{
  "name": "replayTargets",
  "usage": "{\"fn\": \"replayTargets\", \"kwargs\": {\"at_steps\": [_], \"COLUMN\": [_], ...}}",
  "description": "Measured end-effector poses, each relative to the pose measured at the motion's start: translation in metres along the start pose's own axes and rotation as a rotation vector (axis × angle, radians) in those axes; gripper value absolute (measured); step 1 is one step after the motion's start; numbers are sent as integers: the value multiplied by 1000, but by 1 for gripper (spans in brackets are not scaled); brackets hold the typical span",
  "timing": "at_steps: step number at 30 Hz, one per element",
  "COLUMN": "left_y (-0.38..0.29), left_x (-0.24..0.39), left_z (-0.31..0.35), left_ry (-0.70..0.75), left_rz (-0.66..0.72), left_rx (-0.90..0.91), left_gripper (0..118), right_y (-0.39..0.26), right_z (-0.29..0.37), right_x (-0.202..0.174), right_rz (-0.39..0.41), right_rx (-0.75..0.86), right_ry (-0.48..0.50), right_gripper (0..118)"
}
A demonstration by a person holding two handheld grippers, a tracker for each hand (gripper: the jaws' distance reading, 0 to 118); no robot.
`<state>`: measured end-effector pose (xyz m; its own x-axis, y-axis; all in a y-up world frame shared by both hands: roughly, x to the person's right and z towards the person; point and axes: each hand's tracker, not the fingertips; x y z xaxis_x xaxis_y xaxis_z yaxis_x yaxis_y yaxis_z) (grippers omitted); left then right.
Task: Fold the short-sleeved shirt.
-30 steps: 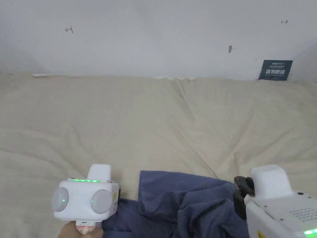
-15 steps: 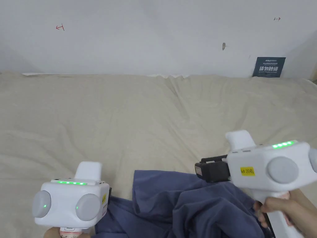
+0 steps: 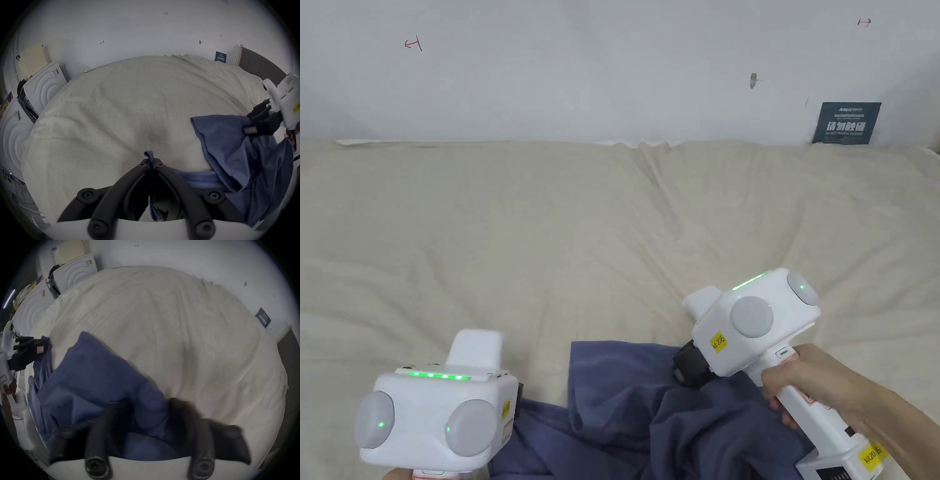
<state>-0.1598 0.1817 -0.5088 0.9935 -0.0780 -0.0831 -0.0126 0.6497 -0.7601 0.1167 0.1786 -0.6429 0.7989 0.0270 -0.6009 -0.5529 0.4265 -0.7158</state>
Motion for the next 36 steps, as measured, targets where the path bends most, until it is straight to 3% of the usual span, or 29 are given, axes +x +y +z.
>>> {"fn": "replayTargets", "kwargs": {"at_steps": [3,5,10,14,17,21,28,36], "left_y": [0,2,7,14,18,27,67,122], "left_x": [1,1,-1,-7,-15,-20,-42,-65], "left_z": [0,0,13,32,51,81,151,218], "left_ry": [7,7,10,26,26,83,115,157], "left_rz": [-7,1,-5,9,34,32,62,74], "left_rx": [-2,-6,9,38,73,157,330,476], "left_gripper": [3,3,2,2,2,2,2,2], "right_y": [-1,-2,0,0,-2,-13,-41,-51], "right_z": [7,9,44,99,146,204,280,354], "right_x": [-6,-13,-17,0,18,45,73,111], "right_rz": [-2,82,62,-23,-45,-167,-292,-460], "right_rx": [3,-19,64,170,268,388,524,695], "right_ry": [-15,-55,-69,-32,-85,-100,-172,-134], "right_gripper": [2,2,2,2,2,2,2,2]}}
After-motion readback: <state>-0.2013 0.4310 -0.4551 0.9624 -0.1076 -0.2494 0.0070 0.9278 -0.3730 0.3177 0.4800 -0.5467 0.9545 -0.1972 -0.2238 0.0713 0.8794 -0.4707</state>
